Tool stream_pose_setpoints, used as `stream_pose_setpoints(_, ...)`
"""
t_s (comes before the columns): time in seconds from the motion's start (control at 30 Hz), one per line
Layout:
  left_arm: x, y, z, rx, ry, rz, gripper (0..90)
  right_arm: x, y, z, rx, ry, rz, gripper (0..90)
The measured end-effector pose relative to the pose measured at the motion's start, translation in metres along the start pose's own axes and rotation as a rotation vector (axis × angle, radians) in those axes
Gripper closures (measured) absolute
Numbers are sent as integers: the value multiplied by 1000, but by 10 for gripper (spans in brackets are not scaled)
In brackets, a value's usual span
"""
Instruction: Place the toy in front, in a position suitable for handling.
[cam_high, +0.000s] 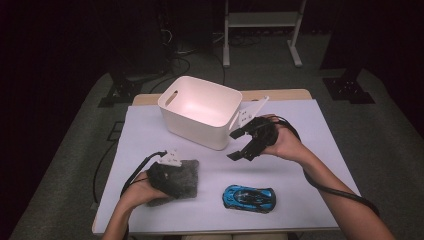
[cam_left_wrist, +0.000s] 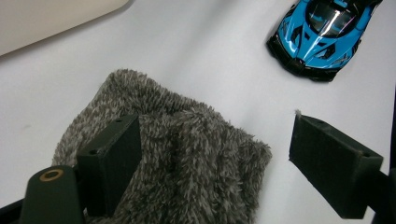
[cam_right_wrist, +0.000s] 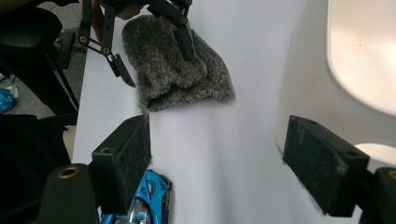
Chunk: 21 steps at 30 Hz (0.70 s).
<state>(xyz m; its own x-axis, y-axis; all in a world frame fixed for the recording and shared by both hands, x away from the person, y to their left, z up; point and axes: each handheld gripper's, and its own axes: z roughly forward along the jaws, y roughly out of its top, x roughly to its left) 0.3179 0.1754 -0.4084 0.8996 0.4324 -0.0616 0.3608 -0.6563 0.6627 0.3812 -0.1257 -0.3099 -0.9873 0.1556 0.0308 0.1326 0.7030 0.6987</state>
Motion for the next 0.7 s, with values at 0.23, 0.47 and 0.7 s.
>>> stream_pose_setpoints(0.23,0,-1,2,6,-3,6,165,-10,15,-3,0,-12,-10,220)
stream_pose_setpoints(0.47,3,-2,1,3,-1,0,165,-25,28,0,36,-23,-6,223)
stream_pose_setpoints(0.7,3,-2,1,1,-5,-6,164,-39,40,6,66,-31,-6,226)
